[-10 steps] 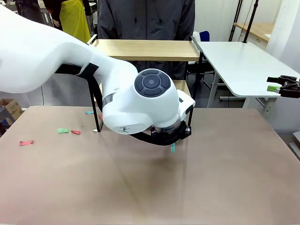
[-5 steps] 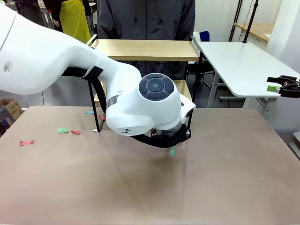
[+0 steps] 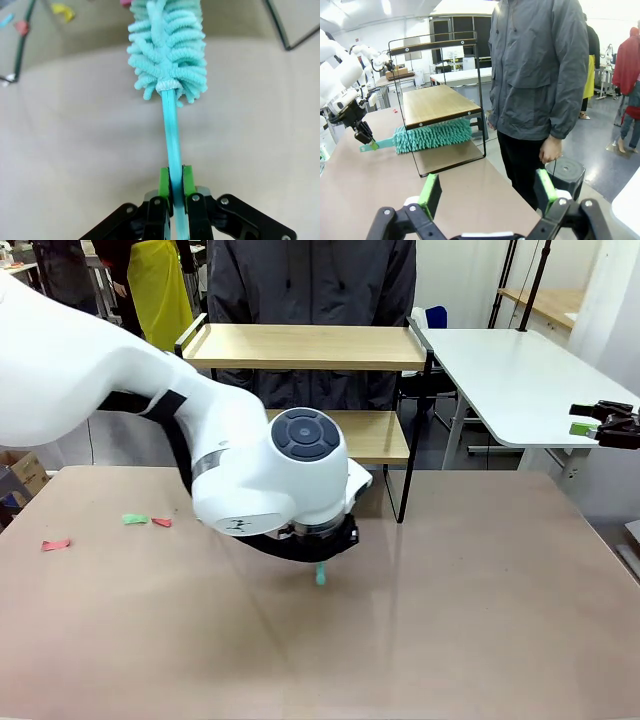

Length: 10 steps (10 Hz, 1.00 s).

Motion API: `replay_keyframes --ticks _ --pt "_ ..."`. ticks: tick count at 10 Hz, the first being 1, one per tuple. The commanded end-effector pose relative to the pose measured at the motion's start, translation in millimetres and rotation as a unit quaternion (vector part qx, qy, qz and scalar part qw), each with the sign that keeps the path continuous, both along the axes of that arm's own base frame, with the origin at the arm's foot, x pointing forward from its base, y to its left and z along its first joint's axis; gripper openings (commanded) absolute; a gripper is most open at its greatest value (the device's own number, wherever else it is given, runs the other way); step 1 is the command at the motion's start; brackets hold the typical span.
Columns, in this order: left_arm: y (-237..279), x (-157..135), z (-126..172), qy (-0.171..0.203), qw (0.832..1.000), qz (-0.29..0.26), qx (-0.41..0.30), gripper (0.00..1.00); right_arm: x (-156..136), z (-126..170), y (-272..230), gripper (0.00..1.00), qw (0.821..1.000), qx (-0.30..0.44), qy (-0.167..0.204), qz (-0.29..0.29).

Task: Clean the shelf.
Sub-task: Clean the specific section of the Shelf indicated by the human with the Duster.

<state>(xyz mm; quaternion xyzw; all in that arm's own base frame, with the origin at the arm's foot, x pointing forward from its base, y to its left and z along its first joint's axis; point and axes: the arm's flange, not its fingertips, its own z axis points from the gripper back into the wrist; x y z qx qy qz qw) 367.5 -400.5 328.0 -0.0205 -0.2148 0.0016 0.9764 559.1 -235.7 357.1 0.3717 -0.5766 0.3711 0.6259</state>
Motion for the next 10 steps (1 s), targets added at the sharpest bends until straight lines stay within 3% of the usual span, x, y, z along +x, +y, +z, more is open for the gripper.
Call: replay_keyframes --ticks 1,5,7,8,10 --pt "50 -13 11 0.004 0.998 0.046 0.033 0.13 -1 5 3 1.0 1.0 -0.001 0.007 -0.002" --pt "138 -10 19 0.019 0.991 0.096 0.093 0.13 -1 5 3 1.0 1.0 -0.001 0.007 -0.002" --pt "141 -8 26 0.007 0.988 0.1 0.118 0.13 -1 5 3 1.0 1.0 -0.001 0.007 -0.002" --pt "126 -11 33 -0.014 0.995 0.077 0.062 0.13 -1 5 3 1.0 1.0 -0.001 0.007 -0.002" --pt "139 -7 16 0.007 0.991 0.086 0.098 0.13 -1 5 3 1.0 1.0 -0.001 0.007 -0.002"
